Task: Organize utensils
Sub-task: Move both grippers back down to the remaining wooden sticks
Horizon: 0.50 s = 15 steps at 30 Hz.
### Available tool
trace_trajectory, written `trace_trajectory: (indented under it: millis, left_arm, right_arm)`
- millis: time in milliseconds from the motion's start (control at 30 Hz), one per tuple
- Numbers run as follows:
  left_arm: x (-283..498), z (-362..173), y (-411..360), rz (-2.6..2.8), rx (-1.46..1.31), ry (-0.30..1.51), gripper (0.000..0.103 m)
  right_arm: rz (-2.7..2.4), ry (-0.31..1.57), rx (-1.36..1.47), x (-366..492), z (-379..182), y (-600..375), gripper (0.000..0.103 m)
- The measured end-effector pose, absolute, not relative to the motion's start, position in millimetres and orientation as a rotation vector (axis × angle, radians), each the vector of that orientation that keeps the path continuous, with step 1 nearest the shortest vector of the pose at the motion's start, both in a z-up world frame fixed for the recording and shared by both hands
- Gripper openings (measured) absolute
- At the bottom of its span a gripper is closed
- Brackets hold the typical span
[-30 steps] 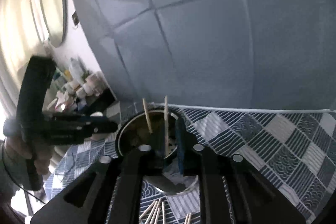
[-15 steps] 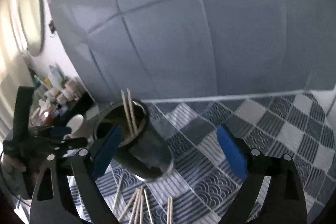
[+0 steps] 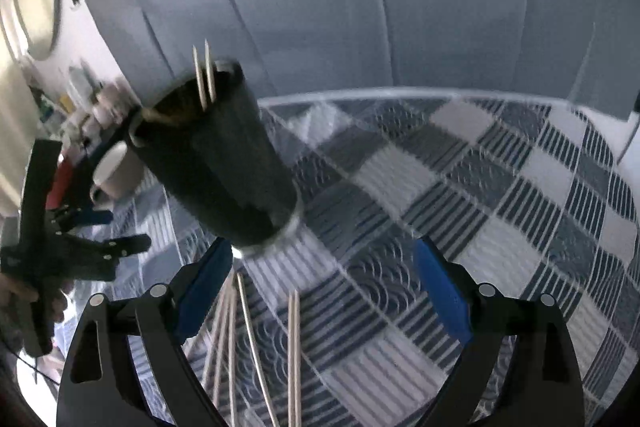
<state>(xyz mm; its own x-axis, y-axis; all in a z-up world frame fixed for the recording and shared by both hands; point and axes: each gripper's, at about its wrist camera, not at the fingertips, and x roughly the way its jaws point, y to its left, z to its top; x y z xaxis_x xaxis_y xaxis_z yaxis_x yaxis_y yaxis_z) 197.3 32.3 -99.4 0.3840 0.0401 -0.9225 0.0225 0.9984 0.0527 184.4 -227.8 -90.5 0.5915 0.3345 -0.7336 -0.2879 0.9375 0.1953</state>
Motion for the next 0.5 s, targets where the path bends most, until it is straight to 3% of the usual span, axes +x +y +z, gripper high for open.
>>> trace_trajectory:
  millis: [500]
  left_arm:
    - [181.6,-140.8,17.5,0.004,0.097,1.288,0.097]
  right_arm:
    - [0.317,1.072,-0.029,164.1,-159.7,-230.3,0.087]
